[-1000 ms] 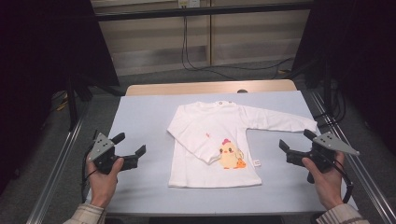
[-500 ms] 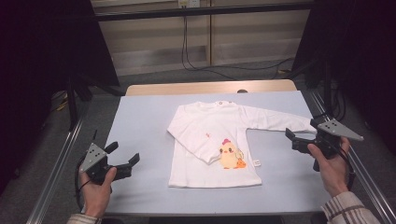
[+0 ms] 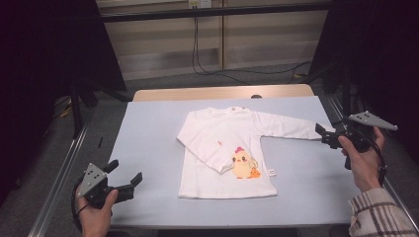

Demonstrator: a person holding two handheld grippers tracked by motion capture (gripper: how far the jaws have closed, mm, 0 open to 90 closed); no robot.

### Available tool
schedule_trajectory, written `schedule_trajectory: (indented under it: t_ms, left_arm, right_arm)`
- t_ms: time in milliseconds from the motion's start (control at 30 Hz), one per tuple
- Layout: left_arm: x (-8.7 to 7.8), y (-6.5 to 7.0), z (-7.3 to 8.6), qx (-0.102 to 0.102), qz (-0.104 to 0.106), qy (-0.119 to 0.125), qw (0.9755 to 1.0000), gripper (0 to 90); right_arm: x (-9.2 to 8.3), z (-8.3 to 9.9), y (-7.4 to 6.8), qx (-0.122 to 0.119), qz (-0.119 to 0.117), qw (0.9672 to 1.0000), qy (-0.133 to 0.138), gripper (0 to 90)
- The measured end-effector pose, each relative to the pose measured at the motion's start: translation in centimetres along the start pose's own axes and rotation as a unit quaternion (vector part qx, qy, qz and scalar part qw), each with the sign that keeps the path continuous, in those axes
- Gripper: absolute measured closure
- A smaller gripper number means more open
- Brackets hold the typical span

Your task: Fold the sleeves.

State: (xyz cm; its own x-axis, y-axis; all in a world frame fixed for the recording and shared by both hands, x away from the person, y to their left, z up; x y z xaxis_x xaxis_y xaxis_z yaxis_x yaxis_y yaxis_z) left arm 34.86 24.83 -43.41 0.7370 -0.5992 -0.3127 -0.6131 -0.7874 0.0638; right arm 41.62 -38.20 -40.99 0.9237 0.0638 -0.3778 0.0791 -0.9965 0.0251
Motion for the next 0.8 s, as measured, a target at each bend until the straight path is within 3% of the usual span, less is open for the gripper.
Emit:
schedule_trajectory:
  t_ms: [67,333,367,467,500,567,600,800]
  left_arm:
    - [0.0,0.2,-0.1,-0.005,0.004,0.003,1.0,4.7]
    - [1.1,2.7,-0.6,-0.008,0.033,0.009,0.9994,4.6]
    - [1.3,3.0,-0.6,-0.009,0.036,0.011,0.9993,4.7]
    - [1.9,3.6,-0.9,-0.016,0.037,0.011,0.9991,4.7]
    - [2.3,4.2,-1.0,-0.012,0.041,0.01,0.999,4.5]
    - [2.6,4.6,-1.0,-0.007,0.049,0.006,0.9988,4.4]
    - [3.0,5.1,-0.8,-0.006,0.056,0.002,0.9984,4.2]
    - [3.5,5.4,-0.2,0.006,0.063,0.001,0.998,4.2]
  right_arm:
    - [0.2,0.0,0.2,-0.002,0.003,1.0,-0.004,2.6]
    - [2.4,0.5,2.2,-0.007,0.016,0.9978,-0.064,4.0]
    - [2.9,0.8,2.8,-0.01,0.021,0.9963,-0.083,4.1]
    - [3.3,1.0,3.2,-0.003,0.023,0.9953,-0.094,4.3]
    - [3.6,1.4,3.5,0.005,0.017,0.9931,-0.116,4.6]
    - [3.7,1.5,3.6,0.006,0.013,0.9924,-0.122,4.9]
    - [4.0,1.9,4.0,0.006,0.017,0.9905,-0.136,4.7]
    - [4.5,2.8,4.6,0.014,0.008,0.9864,-0.163,6.7]
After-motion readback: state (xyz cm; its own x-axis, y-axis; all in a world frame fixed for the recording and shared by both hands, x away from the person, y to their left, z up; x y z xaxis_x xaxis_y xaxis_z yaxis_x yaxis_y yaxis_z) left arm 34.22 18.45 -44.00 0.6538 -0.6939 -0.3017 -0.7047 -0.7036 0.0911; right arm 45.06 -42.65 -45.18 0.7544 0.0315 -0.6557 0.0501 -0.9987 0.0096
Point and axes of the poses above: each handheld gripper's, and its own axes: x roughly forward along the jaws, z roughly out of its underside, y roughly to its right, the point moved 7 cm from there along x, roughly forward along the jaws, and after that the axes turned 5 degrees about z, right-handed, at the moved point
